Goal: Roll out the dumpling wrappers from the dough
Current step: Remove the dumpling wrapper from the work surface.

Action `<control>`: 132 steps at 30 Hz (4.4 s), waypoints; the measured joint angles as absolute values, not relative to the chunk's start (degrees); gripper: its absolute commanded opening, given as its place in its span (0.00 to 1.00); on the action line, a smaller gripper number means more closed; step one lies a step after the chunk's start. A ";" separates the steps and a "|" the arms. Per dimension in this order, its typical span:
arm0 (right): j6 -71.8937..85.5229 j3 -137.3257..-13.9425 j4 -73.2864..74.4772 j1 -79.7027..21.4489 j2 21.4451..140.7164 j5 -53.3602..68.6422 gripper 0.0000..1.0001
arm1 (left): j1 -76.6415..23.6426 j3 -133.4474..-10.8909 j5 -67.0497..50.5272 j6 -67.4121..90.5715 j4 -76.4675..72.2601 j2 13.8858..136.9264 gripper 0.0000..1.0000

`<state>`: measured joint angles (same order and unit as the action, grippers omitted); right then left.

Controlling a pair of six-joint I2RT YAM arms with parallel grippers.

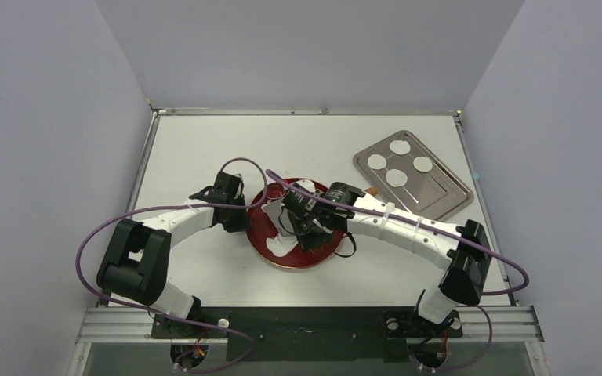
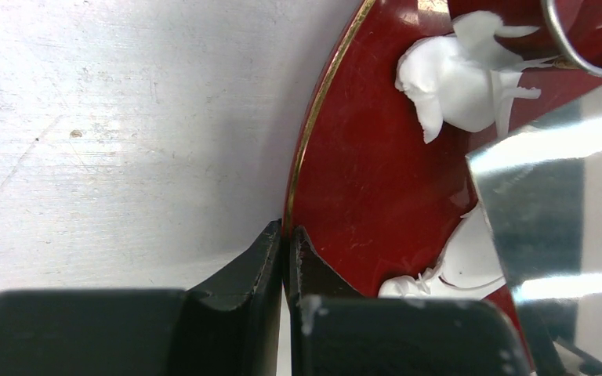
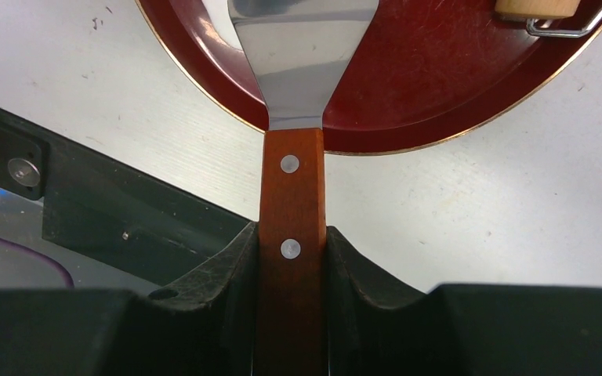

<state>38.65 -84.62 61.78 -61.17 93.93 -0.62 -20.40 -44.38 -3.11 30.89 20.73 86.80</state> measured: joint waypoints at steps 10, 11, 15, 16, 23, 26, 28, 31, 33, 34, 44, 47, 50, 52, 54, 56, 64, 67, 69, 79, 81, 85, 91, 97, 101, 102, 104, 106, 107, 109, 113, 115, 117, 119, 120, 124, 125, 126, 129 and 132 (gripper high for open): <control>39.16 -84.27 62.72 -61.17 88.97 -0.86 0.00 | -20.43 -44.38 -3.38 30.87 20.75 86.80 0.00; 38.87 -84.27 63.57 -61.17 88.71 -1.04 0.00 | -20.43 -44.38 -3.38 30.87 20.75 86.80 0.00; 36.47 -83.85 68.31 -61.04 87.94 -2.22 0.00 | -20.43 -44.38 -3.38 30.87 20.78 86.80 0.00; 35.68 -83.85 69.95 -60.88 87.94 -2.70 0.00 | -20.43 -44.38 -3.38 30.87 20.75 86.80 0.00; 30.37 -84.36 77.08 -59.16 88.58 -5.15 0.00 | -20.43 -44.38 -3.38 30.87 20.75 86.80 0.00; 28.67 -85.84 78.08 -58.89 90.78 -5.41 0.00 | -20.43 -44.38 -3.38 30.85 20.75 86.78 0.00; 27.57 -86.85 78.28 -58.92 92.55 -5.58 0.00 | -20.43 -44.38 -3.38 30.85 20.78 86.76 0.00; 26.33 -87.77 78.52 -58.96 94.37 -5.58 0.00 | -20.43 -44.36 -3.38 30.85 20.78 86.74 0.00; 25.69 -88.53 78.83 -59.00 95.22 -5.61 0.00 | -20.43 -44.36 -3.38 30.85 20.80 86.74 0.00; 25.50 -89.01 79.02 -59.11 95.55 -5.58 0.00 | -20.43 -44.36 -3.38 30.85 20.80 86.74 0.00; 22.92 -95.64 79.72 -62.02 100.97 -5.52 0.00 | -20.40 -44.36 -3.38 30.85 20.82 86.70 0.00; 22.70 -96.62 79.68 -62.57 102.02 -5.45 0.00 | -20.40 -44.36 -3.38 30.85 20.82 86.70 0.00; 22.50 -97.51 79.75 -62.89 102.10 -5.10 0.00 | -20.40 -44.36 -3.38 30.85 20.82 86.70 0.00; 22.46 -98.35 79.68 -63.02 102.19 -5.08 0.00 | -20.40 -44.36 -3.38 30.85 20.82 86.70 0.00; 22.48 -99.55 79.59 -63.07 102.76 -5.06 0.00 | -20.40 -44.36 -3.38 30.85 20.82 86.70 0.00; 22.48 -100.51 79.20 -63.07 103.77 -5.06 0.00 | -20.40 -44.36 -3.38 30.85 20.82 86.70 0.00; 22.68 -103.72 78.56 -63.11 107.22 -4.49 0.00 | -20.38 -44.36 -3.38 30.85 20.82 86.70 0.00; 23.20 -103.57 78.48 -63.16 106.26 -4.43 0.00 | -20.21 -44.36 -3.42 30.83 20.80 86.70 0.00; 23.81 -102.74 78.41 -63.13 104.49 -4.43 0.00 | -20.14 -44.36 -3.44 30.83 20.80 86.70 0.00; 28.69 -93.71 78.94 -63.09 88.25 -5.23 0.00 | -19.84 -44.36 -3.51 30.81 20.82 86.70 0.00; 29.82 -90.78 79.44 -63.09 86.13 -5.37 0.00 | -19.73 -44.36 -3.55 30.74 20.80 86.70 0.00; 31.99 -85.27 81.21 -63.09 83.40 -5.50 0.00 | -19.38 -44.36 -3.77 30.59 20.80 86.70 0.00; 33.63 -82.28 83.66 -63.09 81.47 -5.58 0.00 | -19.25 -44.38 -4.05 29.21 20.60 86.80 0.00; 32.99 -81.45 84.53 -63.05 80.90 -5.56 0.00 | -18.55 -47.90 -5.50 21.87 21.08 89.58 0.00; 31.66 -81.47 84.51 -63.05 81.01 -5.52 0.00 | -18.26 -51.70 -7.70 15.05 21.85 92.05 0.00; 31.20 -81.54 84.51 -63.05 81.14 -5.52 0.00 | -18.22 -53.21 -8.32 13.34 22.55 93.47 0.00; 30.44 -81.97 84.53 -62.98 81.60 -5.34 0.00 | -18.11 -56.82 -9.87 10.20 24.05 97.17 0.00; 29.47 -82.83 84.53 -62.65 82.30 -4.99 0.00 | -17.82 -60.45 -11.64 7.09 25.56 101.12 0.00; 28.91 -83.31 84.42 -62.54 82.76 -4.73 0.00 | -17.65 -62.59 -12.78 5.78 26.96 102.72 0.00; 27.59 -84.20 84.36 -62.06 83.61 -4.10 0.00 | -17.43 -66.50 -13.76 3.11 28.64 105.56 0.05; 25.36 -85.21 84.29 -60.12 84.60 -2.83 0.00 | -17.19 -74.96 -15.73 -0.99 31.55 111.79 0.22; 24.18 -85.62 84.31 -58.94 84.66 -2.11 0.00 | -17.02 -79.20 -17.21 -2.26 32.75 114.61 0.33; 23.20 -86.00 84.38 -57.91 84.66 -1.63 0.00 | -16.73 -82.04 -18.72 -3.14 33.45 116.11 0.35; 22.22 -86.26 84.38 -56.86 84.71 -0.99 0.00 | -16.34 -83.90 -20.10 -3.75 34.33 116.49 0.38; 21.69 -86.39 84.42 -56.34 84.86 -0.84 0.00 | -16.08 -84.90 -20.64 -3.92 35.07 116.49 0.39; 20.05 -87.55 84.71 -54.70 86.00 0.93 0.00 | -14.92 -89.97 -22.33 -3.64 38.50 116.71 0.41; 19.73 -87.99 84.86 -54.48 86.37 1.32 0.00 | -14.50 -90.61 -22.87 -2.98 38.74 116.49 0.43; 19.27 -88.36 84.95 -54.28 86.63 1.61 0.00 | -14.17 -90.61 -22.98 -2.17 38.74 116.11 0.44; 17.47 -88.99 85.23 -53.80 87.05 1.98 0.00 | -12.91 -85.30 -21.23 1.96 38.33 111.55 0.45; 15.29 -89.06 85.34 -52.97 87.05 2.28 0.00 | -12.21 -76.34 -19.00 6.17 39.29 103.44 0.46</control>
<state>15.29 -89.06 85.34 -52.97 87.05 2.28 -12.21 -76.34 -19.00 6.17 39.29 103.44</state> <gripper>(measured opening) 0.266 0.454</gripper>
